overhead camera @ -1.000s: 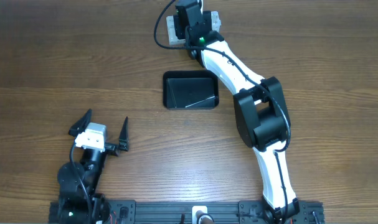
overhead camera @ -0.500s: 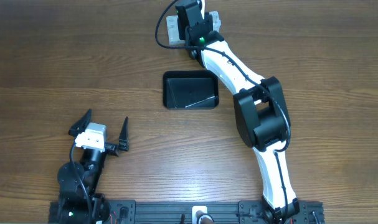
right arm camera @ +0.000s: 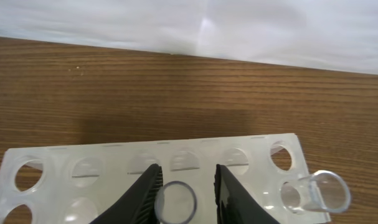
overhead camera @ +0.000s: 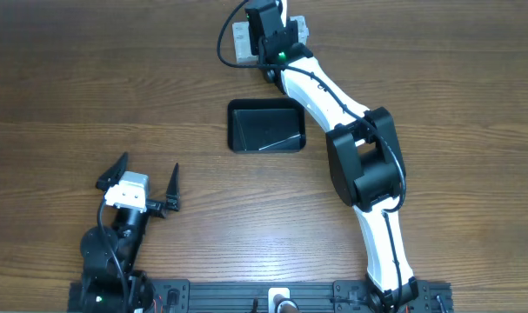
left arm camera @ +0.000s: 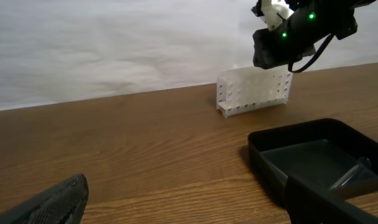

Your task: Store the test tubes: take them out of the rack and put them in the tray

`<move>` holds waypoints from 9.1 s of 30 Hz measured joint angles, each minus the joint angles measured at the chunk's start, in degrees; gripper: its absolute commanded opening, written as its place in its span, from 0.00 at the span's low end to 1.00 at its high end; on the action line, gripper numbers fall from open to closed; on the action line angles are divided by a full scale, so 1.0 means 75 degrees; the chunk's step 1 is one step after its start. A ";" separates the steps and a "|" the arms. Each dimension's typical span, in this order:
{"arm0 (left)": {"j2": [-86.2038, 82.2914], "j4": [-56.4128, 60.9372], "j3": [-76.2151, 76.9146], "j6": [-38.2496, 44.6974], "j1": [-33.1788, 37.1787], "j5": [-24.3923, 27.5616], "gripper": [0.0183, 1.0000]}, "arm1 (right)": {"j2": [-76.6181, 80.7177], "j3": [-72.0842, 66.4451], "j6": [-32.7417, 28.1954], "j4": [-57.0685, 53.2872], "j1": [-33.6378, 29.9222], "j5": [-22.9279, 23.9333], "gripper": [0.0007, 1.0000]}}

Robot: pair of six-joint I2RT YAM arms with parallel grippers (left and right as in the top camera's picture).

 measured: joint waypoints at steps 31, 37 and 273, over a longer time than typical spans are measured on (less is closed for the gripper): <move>0.0000 0.0000 0.0000 0.0000 0.0000 0.0000 1.00 | -0.0111 0.0000 -0.0070 -0.0061 0.0000 0.0114 0.12; 0.0000 0.0000 0.0000 0.0000 0.0000 0.0000 1.00 | -0.1067 -0.0003 -0.0096 -0.0085 0.0000 0.0122 0.11; 0.0000 -0.0003 0.0000 0.0000 0.0000 0.0000 1.00 | -0.4380 -0.1950 0.0411 -0.2993 -0.1061 -0.2745 0.08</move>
